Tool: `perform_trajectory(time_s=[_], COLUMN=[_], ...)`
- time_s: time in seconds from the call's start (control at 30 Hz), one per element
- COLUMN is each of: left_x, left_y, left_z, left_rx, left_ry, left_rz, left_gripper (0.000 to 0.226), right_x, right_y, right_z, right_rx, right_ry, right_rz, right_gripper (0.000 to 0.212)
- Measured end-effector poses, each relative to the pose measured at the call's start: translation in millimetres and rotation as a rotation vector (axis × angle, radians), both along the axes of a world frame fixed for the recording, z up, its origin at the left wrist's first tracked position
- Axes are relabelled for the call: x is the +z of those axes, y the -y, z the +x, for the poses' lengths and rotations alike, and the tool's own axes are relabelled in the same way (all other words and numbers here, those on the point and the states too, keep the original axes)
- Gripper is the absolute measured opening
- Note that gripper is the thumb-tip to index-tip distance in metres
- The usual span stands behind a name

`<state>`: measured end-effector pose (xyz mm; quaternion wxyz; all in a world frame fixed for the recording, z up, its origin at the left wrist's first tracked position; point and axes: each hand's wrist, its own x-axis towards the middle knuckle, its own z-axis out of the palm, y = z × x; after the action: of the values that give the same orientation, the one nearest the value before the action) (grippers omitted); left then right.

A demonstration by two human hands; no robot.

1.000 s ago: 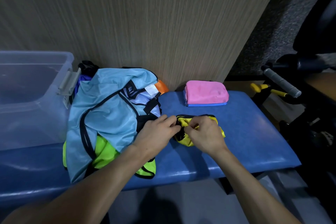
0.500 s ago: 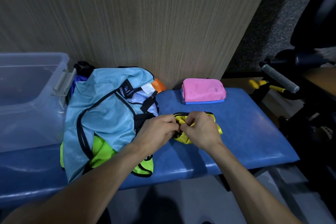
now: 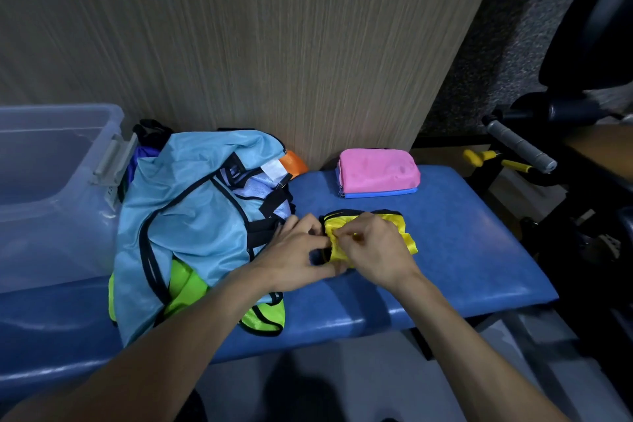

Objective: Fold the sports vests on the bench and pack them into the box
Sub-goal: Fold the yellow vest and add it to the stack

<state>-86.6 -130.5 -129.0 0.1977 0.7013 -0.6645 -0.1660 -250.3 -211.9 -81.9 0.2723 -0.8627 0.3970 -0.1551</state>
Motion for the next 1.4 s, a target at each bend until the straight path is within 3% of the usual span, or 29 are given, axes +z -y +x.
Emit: perform_trajectory(time_s=[0.23, 0.43, 0.6, 0.7, 0.8, 0.9, 1.07, 1.23, 1.33, 1.4], left_x=[0.4, -1.9, 6.3, 15.5, 20.8, 23.7, 16.9, -5.4, -12.5, -13.3], left_y=[6.6, 13.2, 23.0, 29.8, 41.8, 49.2, 41.7, 36.1, 35.2, 34.6], left_z=[-25.6, -35.4, -32.5, -27.7, -16.1, -13.9, -26.8, -22.3, -16.8, -15.0], left_rx=[0.313, 0.482, 0.49, 0.472, 0.298, 0.122, 0.084, 0.084, 0.069, 0.057], left_ry=[-0.248, -0.114, 0.119, 0.079, 0.022, 0.168, 0.303, 0.306, 0.286, 0.277], left_rz=[-0.057, -0.135, -0.048, 0.013, 0.12, 0.207, 0.201, 0.018, -0.03, -0.052], left_gripper=[0.048, 0.057, 0.051, 0.026, 0.076, 0.062, 0.046, 0.052, 0.055, 0.069], right_x=[-15.0, -17.9, -20.4, -19.7, -20.5, -20.3, -14.4, -9.2, -9.3, -11.1], right_y=[7.8, 15.2, 33.0, 41.9, 53.6, 64.7, 84.9, 99.0, 101.0, 98.6], right_z=[-10.0, -20.1, -32.7, -36.0, -37.9, -37.9, -31.9, -32.6, -31.1, -27.8], right_rx=[0.157, 0.188, -0.092, -0.265, -0.376, -0.413, -0.444, -0.467, -0.452, -0.439], right_ry=[-0.112, -0.239, -0.17, -0.182, -0.122, -0.089, -0.135, 0.102, 0.112, 0.177], right_rz=[-0.086, -0.187, -0.25, -0.265, -0.133, 0.029, 0.238, 0.63, 0.692, 0.695], right_gripper=[0.041, 0.044, 0.035, 0.018, 0.02, 0.03, 0.053, 0.061, 0.066, 0.06])
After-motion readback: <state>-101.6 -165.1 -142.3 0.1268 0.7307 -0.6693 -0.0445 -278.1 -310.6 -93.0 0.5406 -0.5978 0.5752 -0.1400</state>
